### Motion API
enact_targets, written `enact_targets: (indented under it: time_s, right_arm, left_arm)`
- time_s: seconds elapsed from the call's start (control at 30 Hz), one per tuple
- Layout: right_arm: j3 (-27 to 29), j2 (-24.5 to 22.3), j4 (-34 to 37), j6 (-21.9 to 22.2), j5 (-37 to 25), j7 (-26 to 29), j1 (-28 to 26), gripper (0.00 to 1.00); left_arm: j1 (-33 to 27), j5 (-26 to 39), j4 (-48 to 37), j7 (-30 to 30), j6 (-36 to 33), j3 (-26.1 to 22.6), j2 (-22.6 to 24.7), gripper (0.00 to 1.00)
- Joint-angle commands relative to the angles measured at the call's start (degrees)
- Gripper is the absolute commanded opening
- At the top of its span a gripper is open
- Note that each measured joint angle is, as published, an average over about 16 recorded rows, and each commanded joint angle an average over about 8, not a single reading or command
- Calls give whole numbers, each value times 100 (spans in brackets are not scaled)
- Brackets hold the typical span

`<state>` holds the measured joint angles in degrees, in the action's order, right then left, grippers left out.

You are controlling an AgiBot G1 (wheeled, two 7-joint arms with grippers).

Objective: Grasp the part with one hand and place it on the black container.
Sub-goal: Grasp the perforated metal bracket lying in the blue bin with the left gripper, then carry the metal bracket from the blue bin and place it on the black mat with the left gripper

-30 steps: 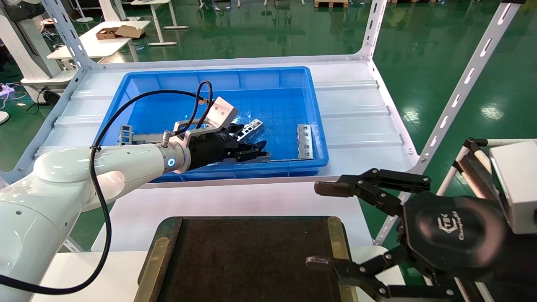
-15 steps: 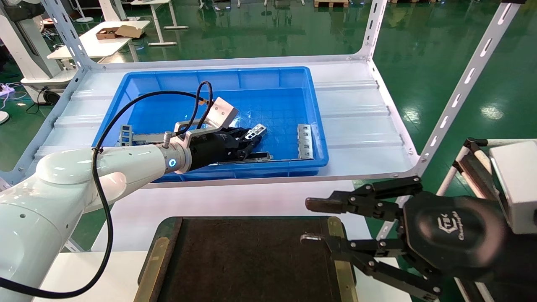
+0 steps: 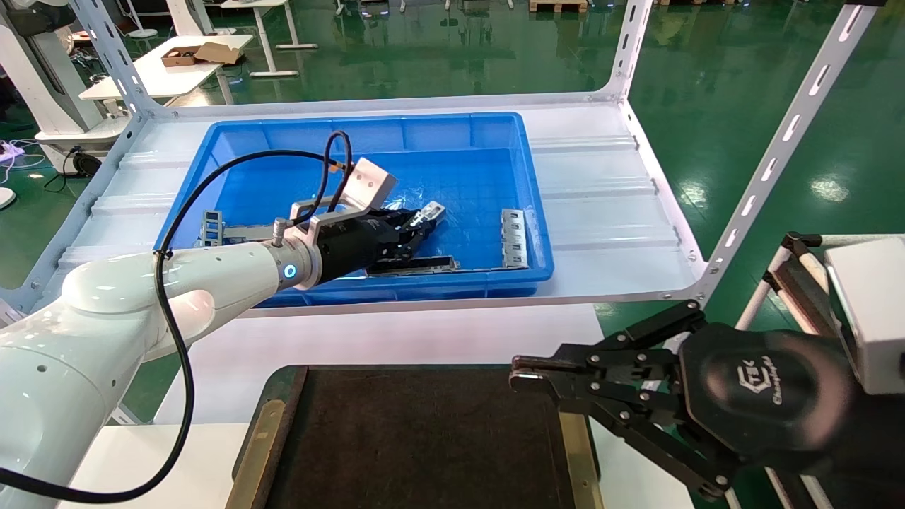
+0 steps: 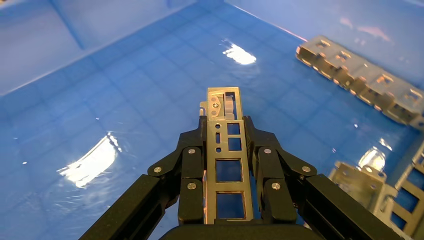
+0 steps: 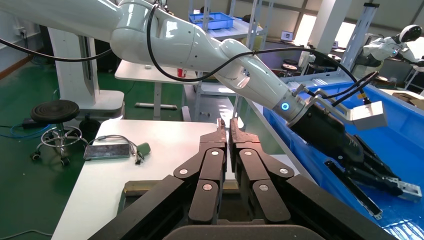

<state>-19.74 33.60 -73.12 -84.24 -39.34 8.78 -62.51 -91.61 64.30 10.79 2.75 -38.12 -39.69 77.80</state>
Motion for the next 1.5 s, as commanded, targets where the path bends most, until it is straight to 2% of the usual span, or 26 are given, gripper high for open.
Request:
enact_targets:
  time_s: [0.03, 0.33, 0.6, 0.8, 0.97, 1.2, 1.33, 1.5]
  right_arm:
    - [0, 0, 0, 0, 0, 0, 0, 0]
    - [-1, 0, 0, 0, 1, -1, 0, 0]
    - [-2, -1, 0, 1, 1, -1, -1, 0]
    - [-3, -1, 0, 1, 2, -1, -1, 0]
    - [-3, -1, 0, 1, 2, -2, -1, 0]
    - [-4, -2, 0, 2, 3, -2, -1, 0]
    - [-5, -2, 0, 2, 3, -2, -1, 0]
    - [-5, -2, 0, 2, 3, -3, -1, 0]
  left_arm:
    - [-1, -99, -2, -17, 51, 16, -1, 0]
    - [-113, -618, 7, 142, -318, 232, -112, 0]
    - [-65, -988, 96, 214, -1263, 435, -415, 0]
    - [144, -1201, 480, -45, -2028, 526, -801, 0]
    - [502, -1389, 1261, -445, -2573, 577, -1204, 0]
    - [1335, -1693, 2990, -1136, -3121, 588, -1833, 0]
    - [1893, -1798, 3881, -1507, -3068, 557, -2134, 0]
    - [2695, -1777, 4808, -1918, -2540, 466, -2423, 0]
